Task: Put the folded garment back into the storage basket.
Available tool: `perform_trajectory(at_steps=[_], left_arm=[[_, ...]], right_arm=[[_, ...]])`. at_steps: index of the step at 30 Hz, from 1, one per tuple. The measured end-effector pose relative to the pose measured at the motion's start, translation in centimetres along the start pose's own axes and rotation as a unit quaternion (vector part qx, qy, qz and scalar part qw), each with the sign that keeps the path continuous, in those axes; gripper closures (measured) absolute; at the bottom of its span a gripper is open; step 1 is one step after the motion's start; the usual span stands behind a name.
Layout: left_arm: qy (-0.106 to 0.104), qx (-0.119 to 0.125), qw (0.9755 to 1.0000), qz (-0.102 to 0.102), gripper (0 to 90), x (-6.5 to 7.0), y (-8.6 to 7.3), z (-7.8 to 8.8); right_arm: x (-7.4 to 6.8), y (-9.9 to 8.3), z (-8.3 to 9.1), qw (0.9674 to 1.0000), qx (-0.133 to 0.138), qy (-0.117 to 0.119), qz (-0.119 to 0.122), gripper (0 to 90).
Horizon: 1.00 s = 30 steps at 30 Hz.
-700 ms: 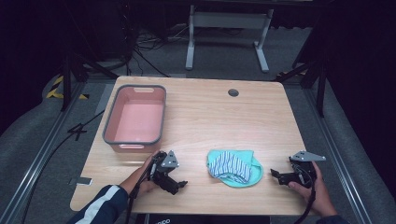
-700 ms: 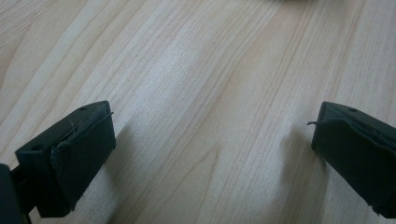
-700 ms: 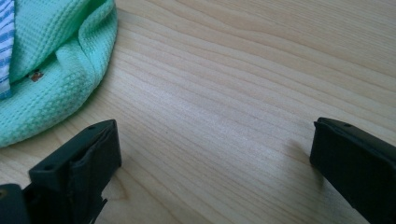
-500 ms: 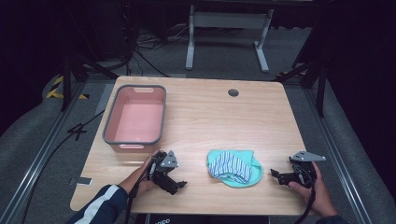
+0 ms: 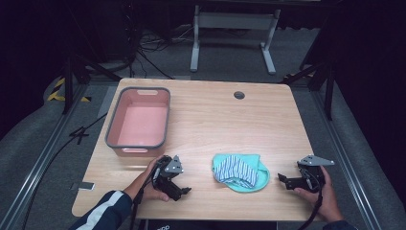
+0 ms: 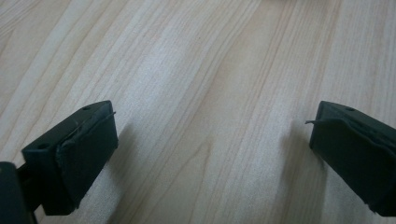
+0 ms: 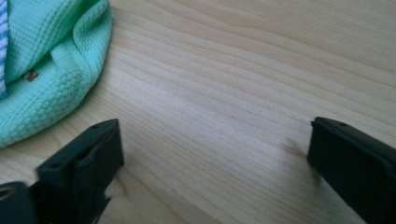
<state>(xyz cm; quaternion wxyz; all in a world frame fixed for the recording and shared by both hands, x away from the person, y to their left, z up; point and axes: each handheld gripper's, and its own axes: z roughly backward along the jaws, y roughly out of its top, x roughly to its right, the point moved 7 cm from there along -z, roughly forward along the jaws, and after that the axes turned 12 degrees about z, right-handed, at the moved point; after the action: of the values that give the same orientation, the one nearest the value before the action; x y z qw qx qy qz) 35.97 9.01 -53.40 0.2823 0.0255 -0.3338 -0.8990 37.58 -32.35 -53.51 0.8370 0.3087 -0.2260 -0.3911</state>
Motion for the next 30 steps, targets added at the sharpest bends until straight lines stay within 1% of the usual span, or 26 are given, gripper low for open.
perform_trajectory(at_steps=[1, 2, 3, 4, 5, 6, 7, 8, 9, 10, 11, 12, 13, 14, 15, 16, 17, 19, 20, 21, 22, 23, 24, 25, 27, 30], left_arm=[[0.0, 0.001, 1.0, 0.0, 5.7, 0.0, 0.3, 0.1], [-0.003, 0.003, 1.0, 0.005, 14.7, 0.1, 0.5, 0.1], [-0.009, 0.006, 0.9999, 0.008, 22.3, 0.1, 0.9, 0.2], [-0.013, 0.008, 0.9998, 0.013, 23.1, 0.2, 1.2, 0.2], [-0.007, 0.005, 0.9999, 0.01, 16.9, 0.1, 1.5, 0.1], [-0.004, 0.007, 0.9999, 0.013, 17.6, 0.1, 1.8, 0.0], [0.003, 0.006, 1.0, 0.007, 22.9, 0.0, 2.2, -0.1], [0.014, 0.005, 0.9998, 0.013, 26.5, -0.1, 2.7, -0.4], [0.019, 0.005, 0.9997, 0.014, 24.6, -0.1, 3.1, -0.5], [0.019, 0.005, 0.9997, 0.014, 26.5, -0.1, 3.1, -0.5], [0.028, 0.005, 0.9995, 0.013, 26.5, -0.2, 3.6, -0.8], [0.031, 0.007, 0.9994, 0.014, 28.0, -0.2, 4.0, -1.0], [0.034, 0.019, 0.9992, 0.011, 28.5, -0.2, 5.1, -1.2], [0.034, 0.019, 0.9992, 0.011, 29.6, -0.2, 5.1, -1.2], [0.032, 0.03, 0.9989, 0.015, 29.7, -0.3, 6.1, -1.4], [0.032, 0.03, 0.9989, 0.015, 29.9, -0.3, 6.1, -1.4], [0.033, 0.037, 0.9986, 0.017, 30.3, -0.4, 6.6, -1.6], [0.035, 0.044, 0.9981, 0.025, 30.4, -0.7, 7.7, -2.2], [0.031, 0.05, 0.9978, 0.029, 30.4, -0.8, 8.0, -2.5], [0.031, 0.05, 0.9978, 0.029, 30.5, -0.8, 8.0, -2.5], [0.032, 0.053, 0.9975, 0.032, 30.5, -0.8, 8.4, -3.1], [0.031, 0.051, 0.9976, 0.034, 30.4, -0.8, 8.4, -3.3], [0.026, 0.049, 0.9978, 0.035, 30.1, -0.8, 8.5, -3.7], [0.021, 0.046, 0.9979, 0.04, 29.7, -0.7, 8.6, -4.2], [0.016, 0.049, 0.9977, 0.044, 29.4, -0.5, 8.9, -4.6], [0.011, 0.048, 0.9979, 0.042, 29.0, -0.2, 9.1, -5.2]], right_arm=[[0.0, 0.1, 0.2, 1.0, 0.005, 0.0, -0.001, 19.4], [-0.1, 0.2, 0.4, 1.0, 0.008, 0.004, -0.003, 25.0], [-0.2, 0.3, 0.4, 0.9999, 0.011, 0.008, -0.006, 25.3], [-0.4, 0.5, 0.5, 0.9997, 0.016, 0.016, -0.012, 24.3], [-0.6, 0.8, 0.6, 0.9995, 0.018, 0.022, -0.015, 26.6], [-0.9, 1.0, 0.7, 0.9995, 0.018, 0.024, -0.008, 27.8], [-1.3, 1.4, 0.8, 0.9994, 0.022, 0.028, -0.002, 27.9], [-1.8, 1.9, 0.8, 0.9991, 0.026, 0.032, 0.003, 28.9], [-2.3, 2.5, 0.8, 0.9989, 0.031, 0.035, 0.01, 29.9], [-2.3, 2.5, 0.8, 0.9989, 0.031, 0.035, 0.01, 29.9], [-2.7, 3.0, 0.9, 0.9986, 0.033, 0.036, 0.02, 32.1], [-3.1, 3.6, 0.9, 0.9984, 0.035, 0.038, 0.022, 33.6], [-3.8, 4.5, 0.7, 0.9981, 0.038, 0.039, 0.03, 35.0], [-3.8, 4.5, 0.7, 0.9981, 0.038, 0.039, 0.03, 35.0], [-4.4, 5.1, 0.3, 0.9978, 0.036, 0.041, 0.039, 36.3], [-4.6, 5.3, 0.1, 0.9976, 0.035, 0.042, 0.043, 36.3], [-4.9, 5.4, -0.1, 0.9973, 0.035, 0.047, 0.045, 36.5], [-5.2, 5.7, -0.4, 0.9974, 0.032, 0.046, 0.045, 36.5], [-5.3, 5.8, -0.5, 0.9975, 0.034, 0.044, 0.044, 36.5], [-5.3, 5.8, -0.5, 0.9975, 0.034, 0.044, 0.044, 36.5], [-5.3, 5.9, -0.6, 0.9976, 0.033, 0.045, 0.041, 36.5], [-5.4, 6.0, -0.8, 0.9978, 0.033, 0.042, 0.04, 36.8], [-5.4, 6.1, -0.9, 0.9979, 0.032, 0.044, 0.036, 36.8], [-5.5, 6.1, -1.1, 0.9977, 0.031, 0.046, 0.039, 37.0], [-5.8, 6.2, -1.4, 0.9977, 0.029, 0.047, 0.039, 37.3], [-6.0, 6.4, -2.0, 0.9978, 0.024, 0.048, 0.039, 38.1]])
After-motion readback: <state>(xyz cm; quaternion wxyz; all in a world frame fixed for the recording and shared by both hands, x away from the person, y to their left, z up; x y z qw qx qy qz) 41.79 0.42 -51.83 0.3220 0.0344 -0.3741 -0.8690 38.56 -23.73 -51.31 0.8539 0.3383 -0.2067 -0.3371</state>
